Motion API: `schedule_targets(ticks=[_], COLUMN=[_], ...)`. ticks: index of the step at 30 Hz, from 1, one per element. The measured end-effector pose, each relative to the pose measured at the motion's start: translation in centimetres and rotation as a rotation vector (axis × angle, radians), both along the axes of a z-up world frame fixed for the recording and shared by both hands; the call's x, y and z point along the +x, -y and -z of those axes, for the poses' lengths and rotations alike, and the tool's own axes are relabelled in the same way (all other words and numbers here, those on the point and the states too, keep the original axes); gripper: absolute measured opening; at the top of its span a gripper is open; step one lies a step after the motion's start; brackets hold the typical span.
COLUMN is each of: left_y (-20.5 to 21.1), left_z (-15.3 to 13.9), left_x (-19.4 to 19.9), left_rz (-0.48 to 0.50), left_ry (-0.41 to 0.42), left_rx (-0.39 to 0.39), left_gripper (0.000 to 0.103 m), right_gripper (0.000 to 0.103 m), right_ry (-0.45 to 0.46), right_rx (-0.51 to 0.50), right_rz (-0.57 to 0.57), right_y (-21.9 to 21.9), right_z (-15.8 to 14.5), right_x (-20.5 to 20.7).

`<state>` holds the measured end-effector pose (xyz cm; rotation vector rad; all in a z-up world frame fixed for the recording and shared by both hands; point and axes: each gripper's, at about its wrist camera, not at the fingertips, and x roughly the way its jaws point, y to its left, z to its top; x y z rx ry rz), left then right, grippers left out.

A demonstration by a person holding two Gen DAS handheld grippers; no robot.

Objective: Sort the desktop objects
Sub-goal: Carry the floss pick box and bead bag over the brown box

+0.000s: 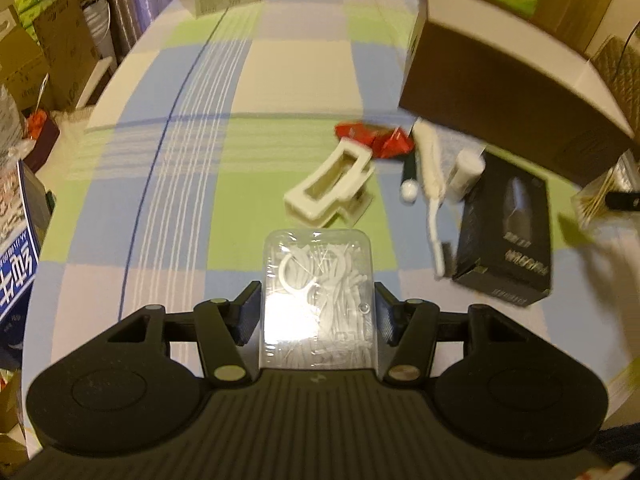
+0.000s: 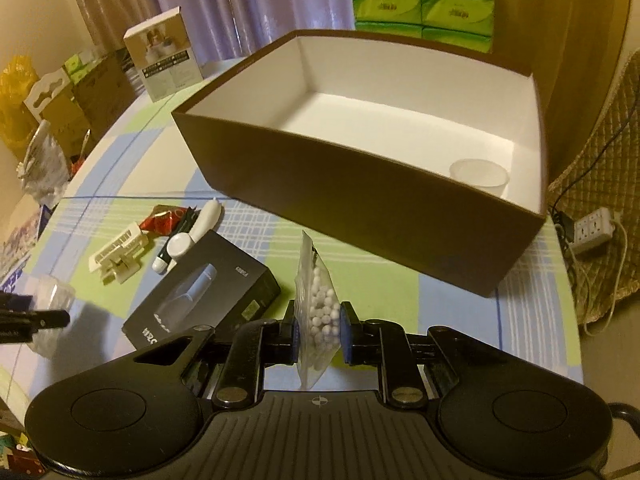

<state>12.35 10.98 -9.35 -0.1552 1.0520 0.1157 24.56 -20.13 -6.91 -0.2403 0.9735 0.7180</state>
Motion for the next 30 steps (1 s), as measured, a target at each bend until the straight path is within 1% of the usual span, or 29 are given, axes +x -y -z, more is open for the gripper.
schedule_targets(ticks=[6,12,17,23,27,30], left_y=[0.9,2.7,4.6,7.0,8.4,9.3], left_z=[-3.4,-6.2,-7.7,-9.2,-10.3,-11.1], left_x=[0.5,2.1,4.2,7.0,9.3,11.1], left_rz=[0.042,0.13,0.201,0.276,0.316,0.339], left_ry=[0.095,0.181,0.238,0.286,0.316,0.341], left_rx=[0.0,-0.006,-0.019,-0.033,-0.04,-0.046], left_gripper=[0.053,0.053,0.053,0.053,0.053,0.053], right_gripper=[0.016,0.016,0.016,0.016,0.016,0.016], right_ry=[0.007,0.028,0.049,0.069,0.062,0.083], right_rx=[0.031,0.071,0.105,0.149,0.192,0.215], right_rz=[0.017,0.011,0.011,0.014,0.023,0.027], right_y=[0.5,0.7,0.8,1.2,1.4,1.4], right_z=[-1.8,-3.9,-5.6,-7.4,-8.6,-9.7], right_x=[-0.4,-0.9,-0.9,-0.3,0.8,2.2])
